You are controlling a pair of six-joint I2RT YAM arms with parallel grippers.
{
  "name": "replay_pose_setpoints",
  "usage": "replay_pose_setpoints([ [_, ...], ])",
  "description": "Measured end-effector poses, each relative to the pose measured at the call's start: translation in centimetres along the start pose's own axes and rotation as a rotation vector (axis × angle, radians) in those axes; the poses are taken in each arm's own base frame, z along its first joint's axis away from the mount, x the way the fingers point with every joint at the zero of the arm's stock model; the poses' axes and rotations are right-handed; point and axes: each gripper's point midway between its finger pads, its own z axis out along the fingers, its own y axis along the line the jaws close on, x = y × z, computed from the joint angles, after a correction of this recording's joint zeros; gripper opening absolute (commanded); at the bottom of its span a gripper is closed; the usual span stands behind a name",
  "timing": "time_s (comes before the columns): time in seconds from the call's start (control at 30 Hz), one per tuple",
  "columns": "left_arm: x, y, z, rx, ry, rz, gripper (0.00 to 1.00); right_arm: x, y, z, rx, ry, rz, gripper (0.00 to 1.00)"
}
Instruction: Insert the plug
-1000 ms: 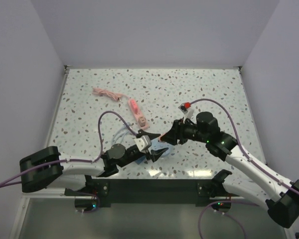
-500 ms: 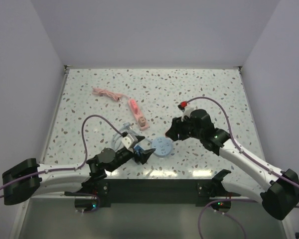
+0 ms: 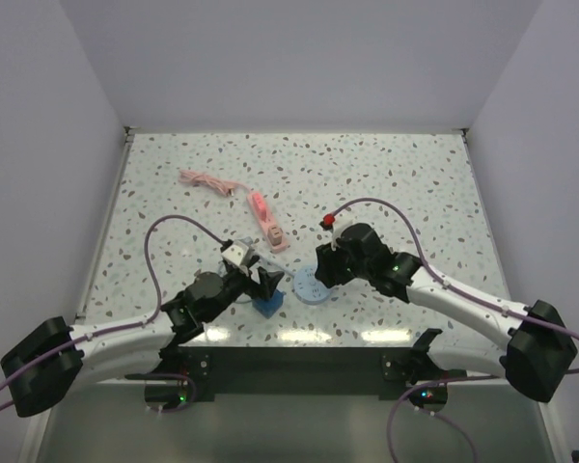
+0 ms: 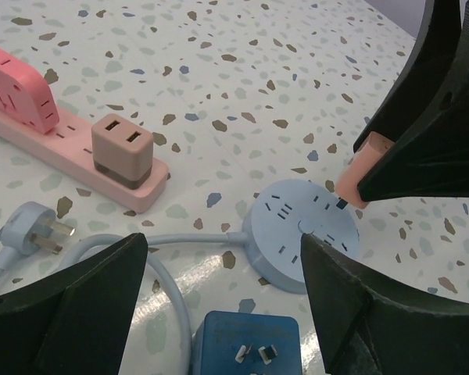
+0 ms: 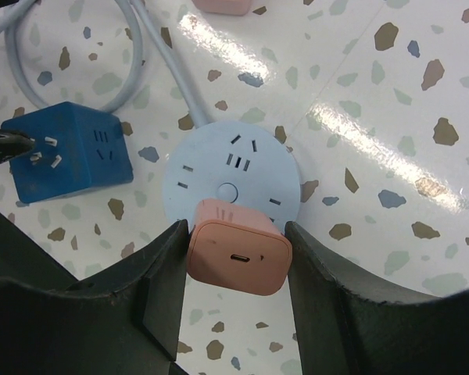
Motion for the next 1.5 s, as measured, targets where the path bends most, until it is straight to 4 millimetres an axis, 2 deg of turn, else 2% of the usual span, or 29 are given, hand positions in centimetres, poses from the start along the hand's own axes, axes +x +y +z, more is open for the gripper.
replay_pose_setpoints([
  [0.2, 0.2, 0.3, -0.1, -0.010, 0.010, -0.012, 0.85, 0.6, -0.1, 0.4, 0.014, 0.005, -0.009, 0.00],
  [0.53, 1.0, 0.4, 0.0, -0.012, 0.038, -0.008, 0.86, 3.3, 0.7, 1.2, 0.025, 0.061, -0.045, 0.00],
  [1.07, 1.0, 0.5, 0.0, -0.011, 0.040, -0.010, 0.86, 2.6, 1.0, 2.5, 0.030, 0.025, -0.044, 0.00],
  [1.5, 1.0, 0.5, 0.0, -0.011, 0.040, -0.010, 0.86, 3.4, 1.7, 2.3, 0.026, 0.051, -0.068, 0.00],
])
